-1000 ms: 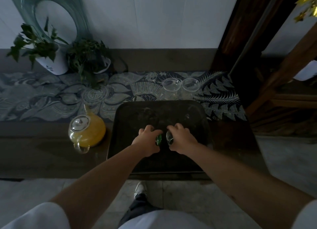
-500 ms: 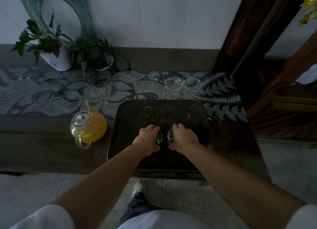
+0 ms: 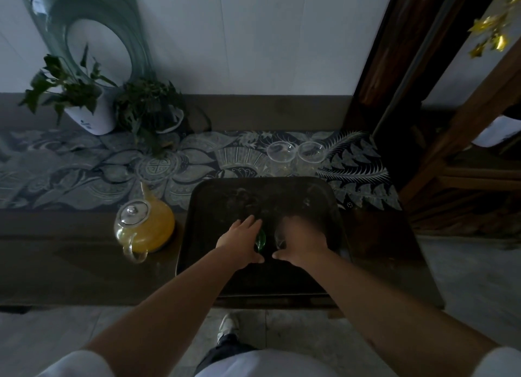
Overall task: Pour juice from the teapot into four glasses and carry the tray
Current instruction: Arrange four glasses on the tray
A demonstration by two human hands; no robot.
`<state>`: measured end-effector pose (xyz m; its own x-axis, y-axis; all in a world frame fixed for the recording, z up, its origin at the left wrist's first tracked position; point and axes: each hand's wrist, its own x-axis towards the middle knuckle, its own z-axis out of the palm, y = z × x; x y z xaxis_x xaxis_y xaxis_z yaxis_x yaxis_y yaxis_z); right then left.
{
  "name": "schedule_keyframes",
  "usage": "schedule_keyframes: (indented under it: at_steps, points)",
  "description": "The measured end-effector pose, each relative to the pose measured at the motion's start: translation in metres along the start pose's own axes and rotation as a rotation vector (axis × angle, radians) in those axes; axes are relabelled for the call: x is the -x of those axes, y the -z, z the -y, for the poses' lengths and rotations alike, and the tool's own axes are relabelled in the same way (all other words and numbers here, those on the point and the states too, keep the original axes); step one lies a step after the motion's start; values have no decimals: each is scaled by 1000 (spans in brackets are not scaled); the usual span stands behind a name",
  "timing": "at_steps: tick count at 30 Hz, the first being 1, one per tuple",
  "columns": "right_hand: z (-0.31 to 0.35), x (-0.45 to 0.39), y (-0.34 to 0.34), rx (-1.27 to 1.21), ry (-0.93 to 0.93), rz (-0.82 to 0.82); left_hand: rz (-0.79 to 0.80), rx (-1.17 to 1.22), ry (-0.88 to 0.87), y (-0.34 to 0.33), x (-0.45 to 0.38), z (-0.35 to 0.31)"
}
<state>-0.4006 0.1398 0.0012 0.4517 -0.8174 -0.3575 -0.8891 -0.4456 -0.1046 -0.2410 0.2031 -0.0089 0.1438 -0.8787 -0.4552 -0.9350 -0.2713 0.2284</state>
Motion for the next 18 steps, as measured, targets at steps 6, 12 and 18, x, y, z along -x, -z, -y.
schedule_keyframes:
  at_steps: [6,12,18]
  points:
    - [1,-4,1,-69,-33,83,54,-102,-67,9,-4,4]
    - [-4,-13,8,-111,-49,53,59,-84,-160,41,-28,12]
    - [-16,-56,44,-112,-125,-42,-78,-30,-247,100,-90,9]
